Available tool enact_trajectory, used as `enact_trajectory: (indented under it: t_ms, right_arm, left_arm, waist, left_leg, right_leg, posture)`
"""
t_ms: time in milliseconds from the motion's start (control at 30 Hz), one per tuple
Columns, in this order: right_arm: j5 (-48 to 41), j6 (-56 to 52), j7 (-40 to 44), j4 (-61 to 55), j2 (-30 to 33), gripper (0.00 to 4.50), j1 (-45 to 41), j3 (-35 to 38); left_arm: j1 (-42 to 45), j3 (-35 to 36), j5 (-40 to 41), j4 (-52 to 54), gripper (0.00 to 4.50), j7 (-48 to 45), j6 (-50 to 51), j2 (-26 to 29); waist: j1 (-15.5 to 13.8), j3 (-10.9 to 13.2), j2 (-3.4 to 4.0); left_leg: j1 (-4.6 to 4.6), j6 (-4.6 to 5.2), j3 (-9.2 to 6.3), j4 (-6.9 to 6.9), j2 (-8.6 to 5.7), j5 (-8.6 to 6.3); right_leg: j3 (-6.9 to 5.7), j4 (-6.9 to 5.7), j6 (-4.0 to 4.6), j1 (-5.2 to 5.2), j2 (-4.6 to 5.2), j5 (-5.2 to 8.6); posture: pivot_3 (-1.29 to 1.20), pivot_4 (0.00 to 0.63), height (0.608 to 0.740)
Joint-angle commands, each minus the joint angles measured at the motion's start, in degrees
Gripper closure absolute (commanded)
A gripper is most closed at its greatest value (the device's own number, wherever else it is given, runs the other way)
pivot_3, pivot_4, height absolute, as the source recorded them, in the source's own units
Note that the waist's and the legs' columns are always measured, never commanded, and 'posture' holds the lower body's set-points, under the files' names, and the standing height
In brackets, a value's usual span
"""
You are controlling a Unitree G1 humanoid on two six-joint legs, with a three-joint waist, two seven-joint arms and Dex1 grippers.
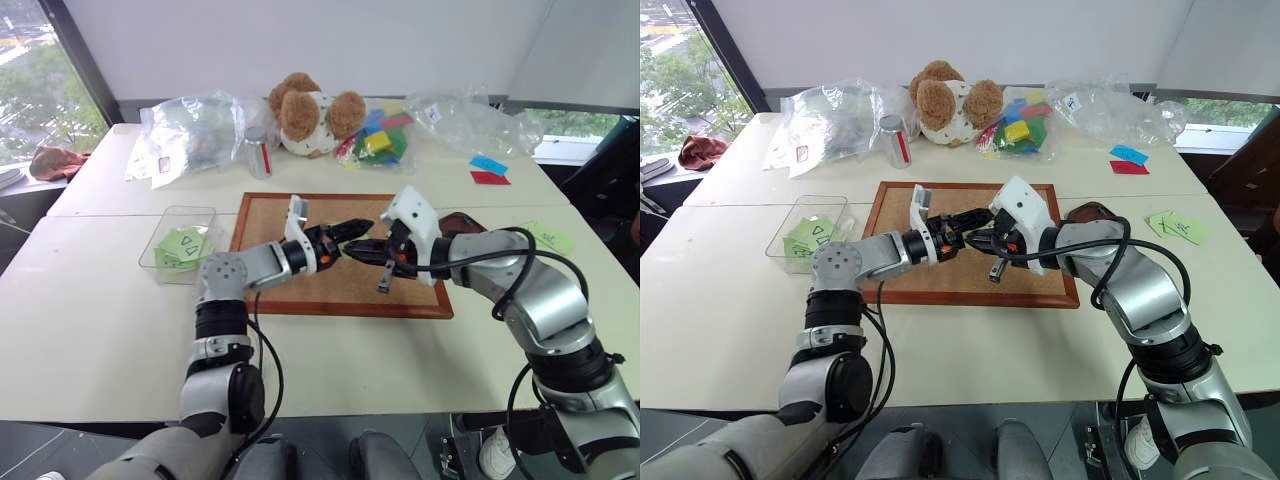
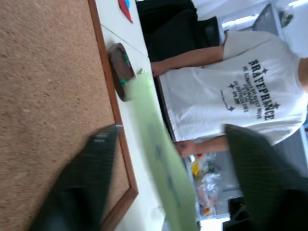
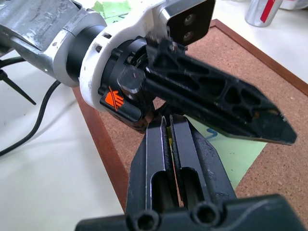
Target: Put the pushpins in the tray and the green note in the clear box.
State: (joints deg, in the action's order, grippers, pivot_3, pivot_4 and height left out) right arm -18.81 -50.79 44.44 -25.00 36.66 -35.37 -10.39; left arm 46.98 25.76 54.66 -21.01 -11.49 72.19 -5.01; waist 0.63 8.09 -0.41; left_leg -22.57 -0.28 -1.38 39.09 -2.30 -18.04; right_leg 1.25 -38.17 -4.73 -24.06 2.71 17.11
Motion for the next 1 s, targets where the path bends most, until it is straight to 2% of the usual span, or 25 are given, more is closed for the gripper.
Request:
enact_trajectory:
  t_ms: [33, 100, 133, 367, 733, 833, 1000]
  right_arm:
    - [-0.64, 0.01, -0.46, -2.8, 0.4, 4.5, -1.09, 1.02]
    - [-0.74, -0.15, -0.6, -2.92, 0.42, 4.5, -1.13, 1.11]
    - [-0.79, -0.22, -0.69, -2.94, 0.41, 4.5, -1.18, 1.14]
    - [-1.17, -0.54, -1.09, -2.66, 0.63, 4.5, -1.98, 1.71]
    - [-2.5, -2.17, -2.21, -0.61, 1.93, 4.5, -4.87, 5.48]
    - [-0.96, -0.33, -3.41, 4.94, 2.77, 4.5, -5.17, 7.93]
    - [5.62, 12.08, -7.61, 28.48, 4.65, 4.5, -6.95, 11.47]
  left_arm:
    - [-0.59, 1.44, 2.89, 2.72, 3.36, 2.11, 0.47, -1.02]
    - [-1.25, 2.28, 4.14, 3.55, 4.31, 3.71, 0.81, -1.64]
    - [-1.72, 2.64, 4.81, 4.12, 4.41, 4.55, 1.03, -1.95]
    - [-3.97, 3.96, 7.45, 6.17, 4.41, 8.92, 0.52, -2.75]
    - [-6.16, 2.41, 6.15, 5.74, 4.41, 7.76, -4.62, -0.33]
    - [-6.07, 2.66, 6.66, 5.9, 4.41, 8.11, -5.75, -0.16]
    - [-6.56, 3.25, 8.14, 7.35, 4.41, 8.98, -7.08, -0.41]
  waist:
    - [0.0, 0.0, 0.0]
    - [-0.02, 0.0, 0.0]
    - [-0.02, 0.0, 0.0]
    - [-0.03, 0.0, 0.0]
    - [-0.1, 0.0, 0.0]
    - [-0.16, 0.0, 0.0]
    - [-0.16, 0.0, -0.01]
  left_leg:
    - [0.0, 0.0, 0.0, 0.0, 0.0, 0.0]
    - [0.0, 0.0, 0.0, 0.0, 0.0, 0.0]
    - [0.0, 0.0, 0.0, -0.01, 0.0, 0.0]
    - [0.0, -0.01, 0.0, 0.01, 0.0, 0.0]
    - [0.0, -0.02, 0.0, 0.01, -0.01, 0.01]
    - [0.0, -0.02, 0.0, 0.01, -0.02, 0.01]
    - [0.01, -0.02, 0.01, 0.04, -0.05, 0.01]
  right_leg:
    - [0.0, 0.0, 0.0, -0.01, 0.0, 0.0]
    - [0.0, 0.0, 0.0, 0.0, 0.0, 0.0]
    - [0.0, 0.0, 0.0, -0.01, 0.0, 0.0]
    - [0.0, 0.0, 0.0, 0.0, 0.0, 0.0]
    - [0.0, 0.0, 0.0, 0.0, 0.0, 0.0]
    - [0.0, 0.02, 0.0, 0.01, 0.01, 0.0]
    - [0.01, 0.01, 0.0, 0.06, 0.03, 0.0]
  posture:
    - [0.0, 0.15, 0.74]
    - [0.0, 0.15, 0.74]
    - [0.0, 0.15, 0.74]
    - [0.0, 0.15, 0.74]
    - [0.0, 0.15, 0.74]
    - [0.0, 0.15, 0.74]
    - [0.0, 0.15, 0.74]
